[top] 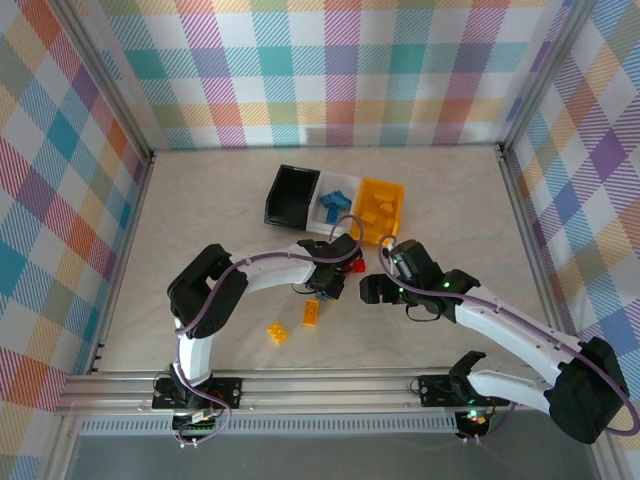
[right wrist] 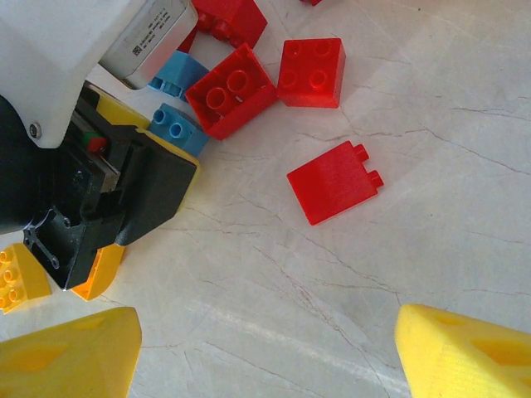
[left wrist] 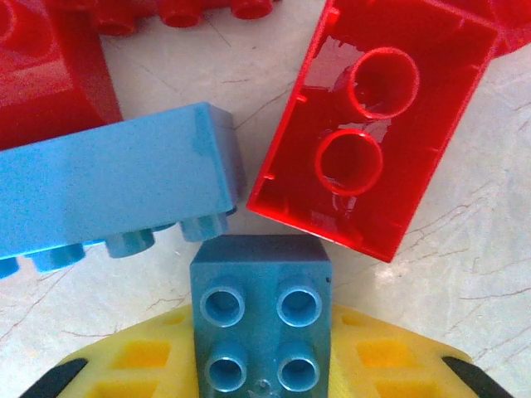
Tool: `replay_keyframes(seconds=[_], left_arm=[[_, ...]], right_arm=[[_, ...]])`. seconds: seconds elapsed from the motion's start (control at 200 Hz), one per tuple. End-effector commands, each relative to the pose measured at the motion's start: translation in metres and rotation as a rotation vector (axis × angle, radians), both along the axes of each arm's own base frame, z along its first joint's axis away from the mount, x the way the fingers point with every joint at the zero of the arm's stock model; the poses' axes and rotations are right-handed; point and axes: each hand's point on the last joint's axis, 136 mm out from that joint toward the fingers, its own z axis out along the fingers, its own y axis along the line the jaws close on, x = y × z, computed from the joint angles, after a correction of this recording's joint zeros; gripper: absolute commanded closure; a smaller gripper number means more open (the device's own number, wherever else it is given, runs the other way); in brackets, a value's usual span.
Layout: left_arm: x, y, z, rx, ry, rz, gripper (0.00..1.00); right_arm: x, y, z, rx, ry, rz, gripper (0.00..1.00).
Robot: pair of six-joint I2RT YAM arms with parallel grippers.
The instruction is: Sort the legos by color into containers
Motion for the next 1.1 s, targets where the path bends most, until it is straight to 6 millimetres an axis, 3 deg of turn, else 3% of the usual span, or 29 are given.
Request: replay_keyframes(seconds=[0.0, 0.31, 0.53, 0.77, 0.91, 1.095], left_arm=[[-0.005, 0.014, 0.016, 0.039, -0.024, 0.005, 0.71], [-0.002, 0.038, 0.050, 0.020, -0.091, 0.040, 0.71], [0.013, 0.061, 0.076, -0.021, -0.126, 0.091, 0.70], [0.049, 0.085, 0.112, -0.078, -0.159, 0.141, 0.70], [0.082, 0.097, 0.129, -0.114, -0.177, 0.175, 0.70], [0.114, 0.093, 0.146, -0.181, -0.185, 0.188, 0.70]], right_arm=[[0.004, -0.001, 0.003, 0.005, -0.017, -0.005, 0.20], [0.003, 0.003, -0.001, 0.015, 0.005, -0.001, 0.20], [0.005, 0.011, -0.005, 0.028, 0.025, 0.012, 0.20], [0.006, 0.017, -0.013, 0.029, 0.054, 0.029, 0.20], [0.008, 0.021, -0.015, 0.031, 0.064, 0.038, 0.20], [0.010, 0.022, -0.017, 0.020, 0.064, 0.044, 0.20]])
